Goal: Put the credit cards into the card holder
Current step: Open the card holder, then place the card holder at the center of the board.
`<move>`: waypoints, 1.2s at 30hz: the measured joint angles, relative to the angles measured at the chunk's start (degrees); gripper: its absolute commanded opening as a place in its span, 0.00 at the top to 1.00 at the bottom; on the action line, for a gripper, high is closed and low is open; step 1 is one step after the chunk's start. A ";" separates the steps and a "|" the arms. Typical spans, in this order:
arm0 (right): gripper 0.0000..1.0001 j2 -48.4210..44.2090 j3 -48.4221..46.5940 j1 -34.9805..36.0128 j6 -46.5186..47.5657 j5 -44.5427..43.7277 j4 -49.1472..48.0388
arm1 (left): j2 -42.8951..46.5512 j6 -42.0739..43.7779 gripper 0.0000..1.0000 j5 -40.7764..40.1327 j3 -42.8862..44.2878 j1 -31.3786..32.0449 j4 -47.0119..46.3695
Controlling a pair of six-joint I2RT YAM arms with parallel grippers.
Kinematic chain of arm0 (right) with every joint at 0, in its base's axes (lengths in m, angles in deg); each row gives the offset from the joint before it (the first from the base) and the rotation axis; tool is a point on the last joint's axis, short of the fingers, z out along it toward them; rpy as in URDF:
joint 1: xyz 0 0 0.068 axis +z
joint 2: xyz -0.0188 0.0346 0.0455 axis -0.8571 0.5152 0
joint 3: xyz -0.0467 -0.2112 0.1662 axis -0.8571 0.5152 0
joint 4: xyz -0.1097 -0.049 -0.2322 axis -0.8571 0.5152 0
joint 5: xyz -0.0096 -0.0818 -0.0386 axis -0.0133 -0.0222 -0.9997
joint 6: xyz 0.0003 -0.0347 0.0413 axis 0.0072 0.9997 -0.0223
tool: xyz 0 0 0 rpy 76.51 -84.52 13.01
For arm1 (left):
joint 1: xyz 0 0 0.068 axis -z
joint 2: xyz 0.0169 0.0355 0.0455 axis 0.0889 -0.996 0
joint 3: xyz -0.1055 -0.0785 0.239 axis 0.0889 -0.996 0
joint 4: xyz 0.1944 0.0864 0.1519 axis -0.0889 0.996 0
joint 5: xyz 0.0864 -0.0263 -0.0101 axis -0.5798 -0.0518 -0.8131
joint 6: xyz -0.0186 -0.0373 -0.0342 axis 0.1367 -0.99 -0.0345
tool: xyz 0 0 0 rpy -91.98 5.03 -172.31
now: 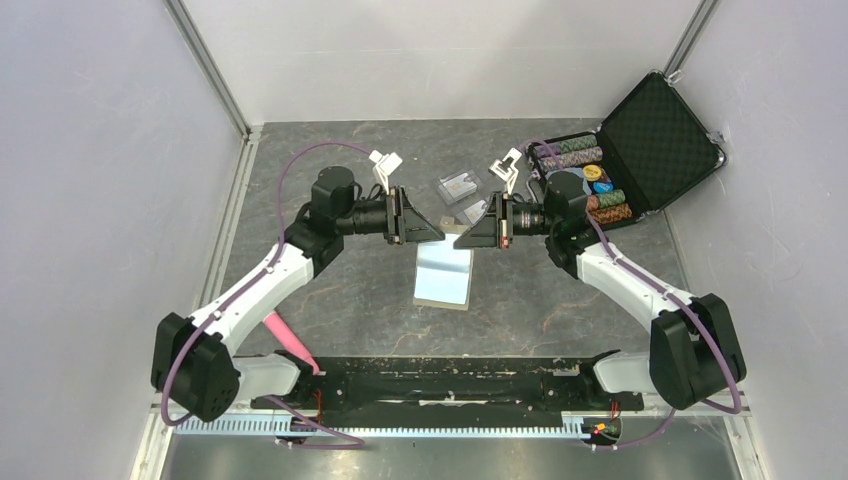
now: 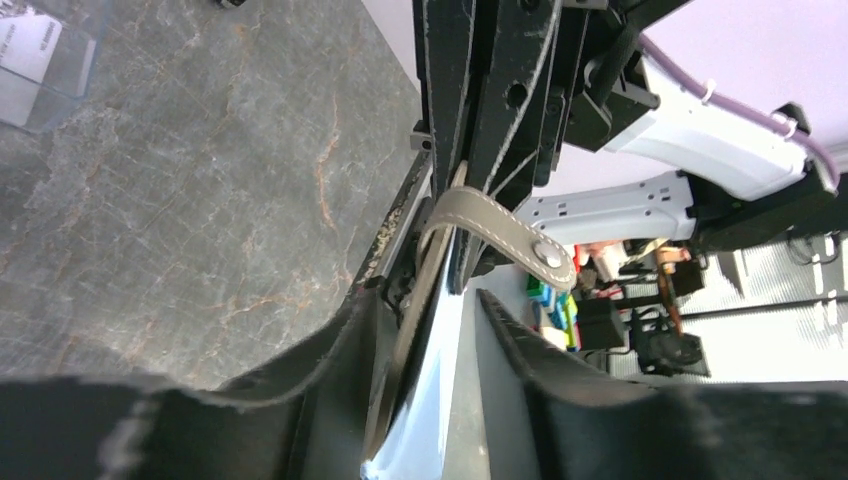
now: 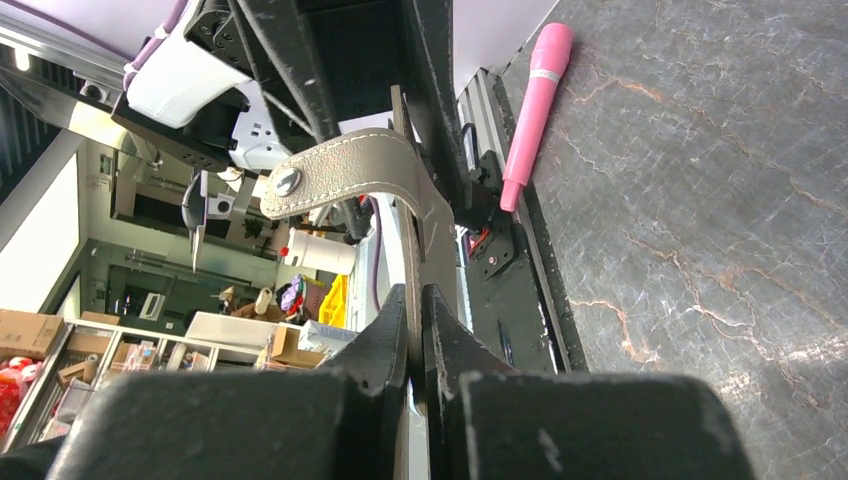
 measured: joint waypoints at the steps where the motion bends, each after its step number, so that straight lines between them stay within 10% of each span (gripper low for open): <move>1: 1.00 -0.02 0.00 0.00 0.00 0.07 -0.02 | -0.39 -0.33 0.72 0.04 0.00 0.00 -0.61; 5: 0.93 -0.20 0.00 0.00 0.17 0.26 0.02 | -2.75 -2.16 0.98 1.11 0.04 0.00 -2.73; 10: 0.37 -0.22 0.00 -0.22 0.35 0.22 0.57 | -3.78 -2.40 0.98 2.32 0.17 -0.11 -3.93; 13: 0.20 -0.28 -0.20 -0.44 0.44 0.22 0.39 | -3.80 -2.27 0.98 2.45 0.20 -0.11 -3.50; 29: 0.19 0.00 -8.59 1.44 16.76 -1.75 20.28 | -3.78 3.45 0.98 7.87 4.11 0.66 4.50; 36: 0.47 3.37 -16.09 5.75 30.75 -4.50 37.20 | -4.31 6.43 0.98 7.89 6.54 2.69 8.35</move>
